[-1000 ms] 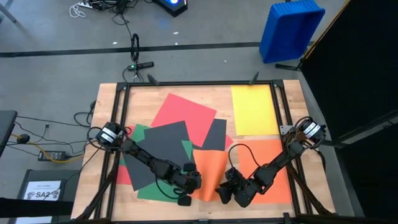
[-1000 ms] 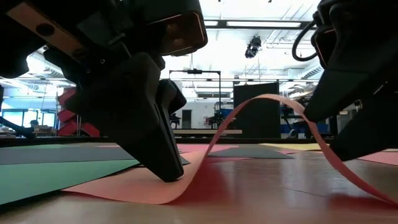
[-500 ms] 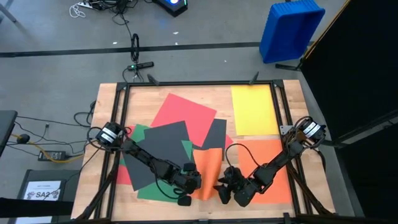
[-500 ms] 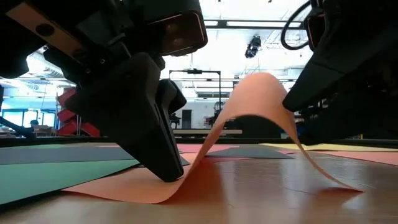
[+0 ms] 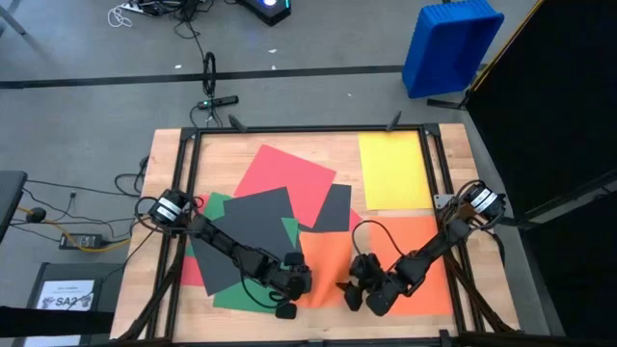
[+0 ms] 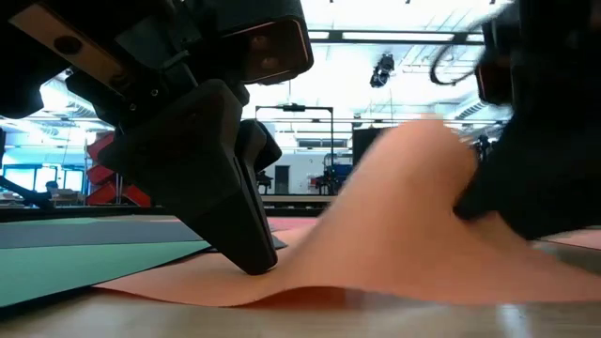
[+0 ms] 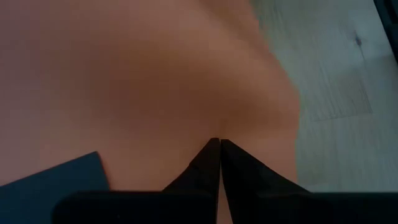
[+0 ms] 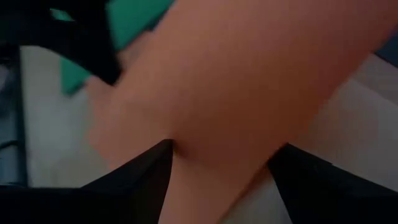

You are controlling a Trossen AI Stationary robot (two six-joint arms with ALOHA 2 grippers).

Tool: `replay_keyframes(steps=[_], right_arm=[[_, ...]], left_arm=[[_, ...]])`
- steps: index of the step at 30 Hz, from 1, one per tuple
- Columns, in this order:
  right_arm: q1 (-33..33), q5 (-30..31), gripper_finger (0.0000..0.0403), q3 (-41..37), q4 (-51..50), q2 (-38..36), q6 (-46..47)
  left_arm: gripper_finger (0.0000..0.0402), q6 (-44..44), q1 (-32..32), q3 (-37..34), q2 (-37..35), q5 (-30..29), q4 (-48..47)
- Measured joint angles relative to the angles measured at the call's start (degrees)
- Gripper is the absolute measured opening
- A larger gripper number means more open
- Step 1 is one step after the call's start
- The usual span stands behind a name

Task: Organize paper
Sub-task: Stack the orange colored paper on top of the orange colored papers

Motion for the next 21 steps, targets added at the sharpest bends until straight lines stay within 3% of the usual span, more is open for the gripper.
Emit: replay_keyframes(steps=[3,10,16,21], right_arm=[[-0.21,0.56,0.0244,-4.46,8.47,-0.28,1.34],[-2.22,0.01,0.0224,-11.59,32.90,-0.08,-6.55],[-4.36,-5.77,0.0191,-11.85,37.24,0.07,-8.33],[-4.51,-5.78,0.0157,-11.85,37.31,0.07,-7.65]], left_arm=[[0.0000,0.00,0.00,0.00,0.00,-0.01,0.02],[0.0000,-0.27,0.00,-0.03,0.00,0.03,0.04],[0.0000,-0.99,0.00,-0.03,0.02,0.03,0.17],[0.0000,-1.29,0.00,-0.03,0.02,0.05,0.19]])
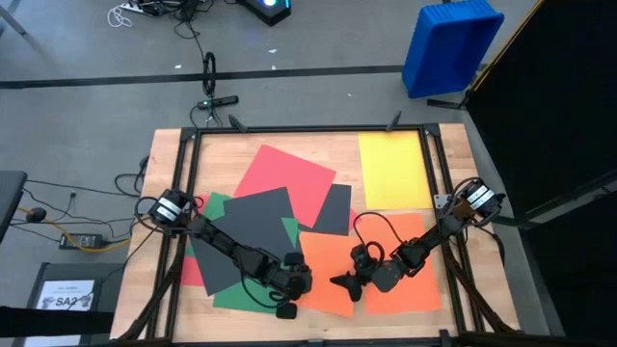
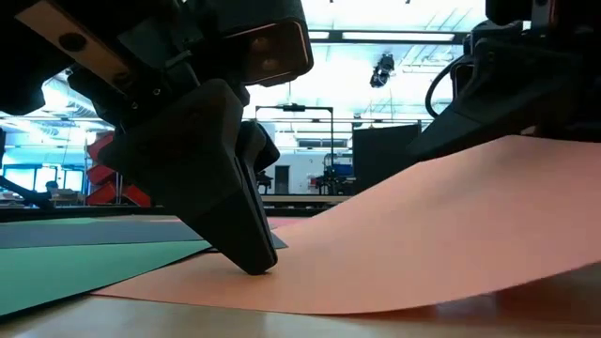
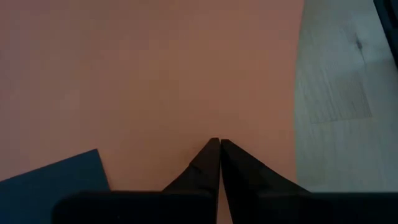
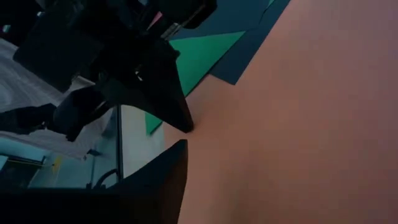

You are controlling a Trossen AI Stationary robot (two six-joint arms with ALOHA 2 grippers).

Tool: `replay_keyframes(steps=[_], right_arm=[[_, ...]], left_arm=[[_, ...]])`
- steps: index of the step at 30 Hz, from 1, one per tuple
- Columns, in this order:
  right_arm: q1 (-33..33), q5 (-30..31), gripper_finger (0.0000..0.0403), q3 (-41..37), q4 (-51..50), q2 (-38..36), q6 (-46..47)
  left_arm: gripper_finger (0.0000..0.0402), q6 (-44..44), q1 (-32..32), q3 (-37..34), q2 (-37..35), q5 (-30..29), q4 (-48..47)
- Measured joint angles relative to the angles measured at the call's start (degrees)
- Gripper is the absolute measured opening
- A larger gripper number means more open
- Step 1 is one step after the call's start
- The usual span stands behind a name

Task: Organize paper
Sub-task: Stack the orange colored paper on top of the orange colored papers

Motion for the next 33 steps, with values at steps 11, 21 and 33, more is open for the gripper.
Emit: replay_keyframes(steps=[11,21,33], right_arm=[[0.47,0.76,0.0132,0.15,-2.43,-0.41,4.77],[-0.11,-0.76,0.0113,0.52,-3.62,-3.29,5.01],[-1.42,-4.60,0.0006,0.55,-3.39,-3.80,3.36]], left_arm=[[0.0000,-0.04,0.00,0.00,0.00,0.00,0.16],[0.0000,-0.07,0.00,0.00,0.00,0.11,0.24],[0.0001,-0.03,0.24,-0.02,-0.02,0.15,0.81]])
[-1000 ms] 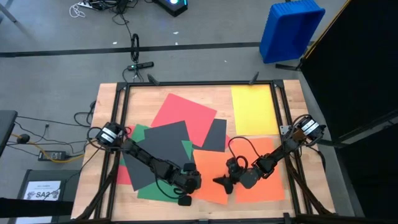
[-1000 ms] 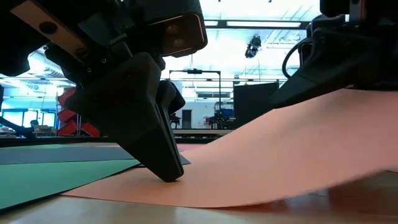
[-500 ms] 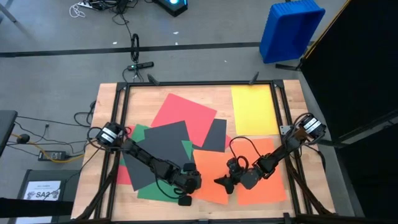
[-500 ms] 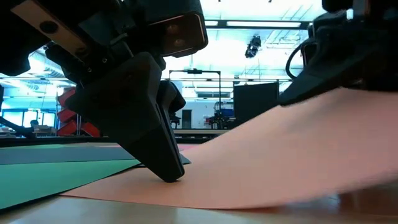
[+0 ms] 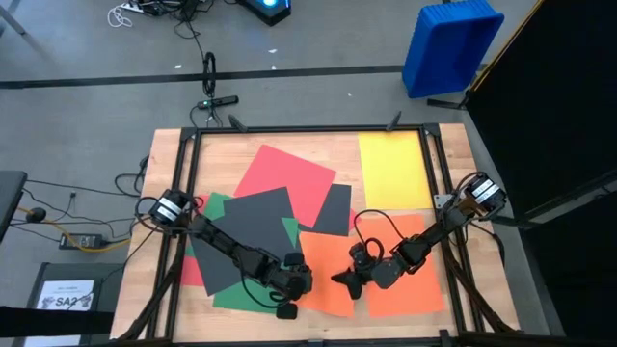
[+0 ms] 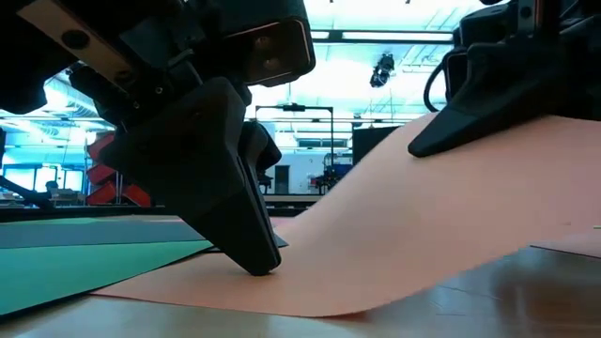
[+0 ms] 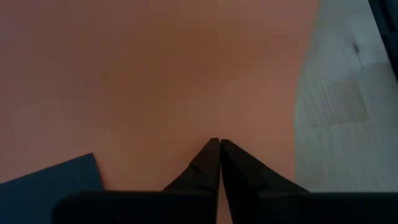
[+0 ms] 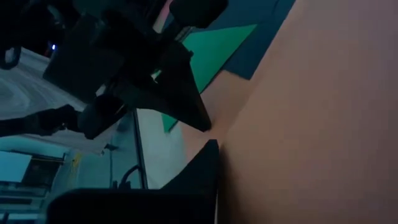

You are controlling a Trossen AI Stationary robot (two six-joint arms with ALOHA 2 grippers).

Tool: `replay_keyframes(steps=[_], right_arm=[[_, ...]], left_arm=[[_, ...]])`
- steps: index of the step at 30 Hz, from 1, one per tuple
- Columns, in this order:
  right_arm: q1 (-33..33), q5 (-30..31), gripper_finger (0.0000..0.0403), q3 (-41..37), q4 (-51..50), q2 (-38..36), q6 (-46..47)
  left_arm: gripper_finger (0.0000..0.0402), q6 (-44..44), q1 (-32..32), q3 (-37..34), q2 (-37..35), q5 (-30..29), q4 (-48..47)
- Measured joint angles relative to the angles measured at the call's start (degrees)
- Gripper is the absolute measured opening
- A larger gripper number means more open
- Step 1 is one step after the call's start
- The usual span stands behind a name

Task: Organize paper
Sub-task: Stack the orange colored paper on top of the orange colored papers

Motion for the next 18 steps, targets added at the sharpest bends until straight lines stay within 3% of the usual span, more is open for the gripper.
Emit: replay_keyframes(steps=[10,18], right_arm=[[0.14,-1.72,0.0000,0.02,-1.53,-0.60,-1.35],[1.67,-1.99,0.0000,2.52,-15.95,-6.47,-4.46]], left_arm=[[0.0035,4.55,0.78,3.19,-4.29,-1.47,-6.95],[0.0084,12.41,5.97,4.81,-11.17,-2.35,-11.23]])
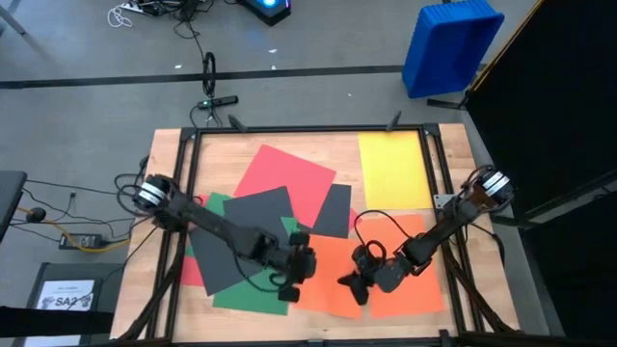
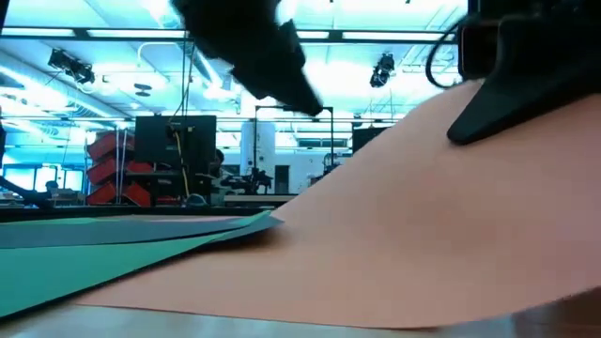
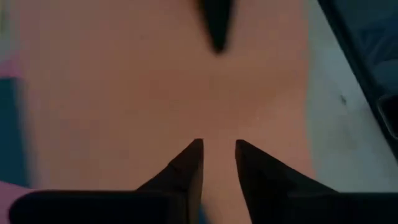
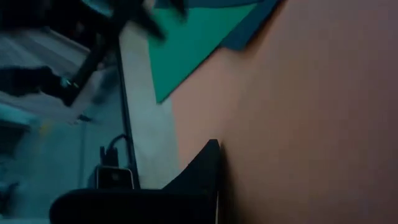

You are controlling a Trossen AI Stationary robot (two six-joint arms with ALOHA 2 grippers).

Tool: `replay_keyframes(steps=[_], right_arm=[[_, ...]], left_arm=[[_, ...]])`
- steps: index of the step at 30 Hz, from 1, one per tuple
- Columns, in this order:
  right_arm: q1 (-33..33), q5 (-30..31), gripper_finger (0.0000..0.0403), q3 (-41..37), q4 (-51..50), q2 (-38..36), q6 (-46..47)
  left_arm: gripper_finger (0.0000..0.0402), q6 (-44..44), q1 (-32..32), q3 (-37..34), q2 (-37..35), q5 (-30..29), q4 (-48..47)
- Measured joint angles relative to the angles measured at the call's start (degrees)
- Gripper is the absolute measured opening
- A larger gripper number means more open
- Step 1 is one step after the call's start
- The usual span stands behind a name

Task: Organize paper
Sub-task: Stack the orange colored paper on top of the orange colored papers

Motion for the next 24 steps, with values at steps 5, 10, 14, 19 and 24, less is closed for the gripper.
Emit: replay_keyframes(steps=[5,10,14,19,24], right_arm=[[0.02,-2.30,0.0000,4.65,-10.84,-1.27,-3.50],[0.01,-4.21,0.0000,7.75,-16.78,-1.18,-6.38],[-0.03,-4.44,0.0000,8.73,-17.04,-1.12,-7.76],[-0.18,-4.43,0.0000,8.83,-17.17,-1.12,-8.19],[-0.18,-4.49,0.0000,8.83,-17.12,-1.12,-8.24]], left_arm=[[0.0129,5.25,8.82,-0.06,-2.00,6.43,-1.76],[0.0174,9.63,17.29,-0.04,-2.34,17.73,-1.66],[0.0199,12.65,20.53,-0.05,-2.31,26.81,-0.69],[0.0209,14.27,21.46,0.00,0.42,33.29,-1.14],[0.0209,14.36,21.45,-0.04,3.85,35.65,0.28]])
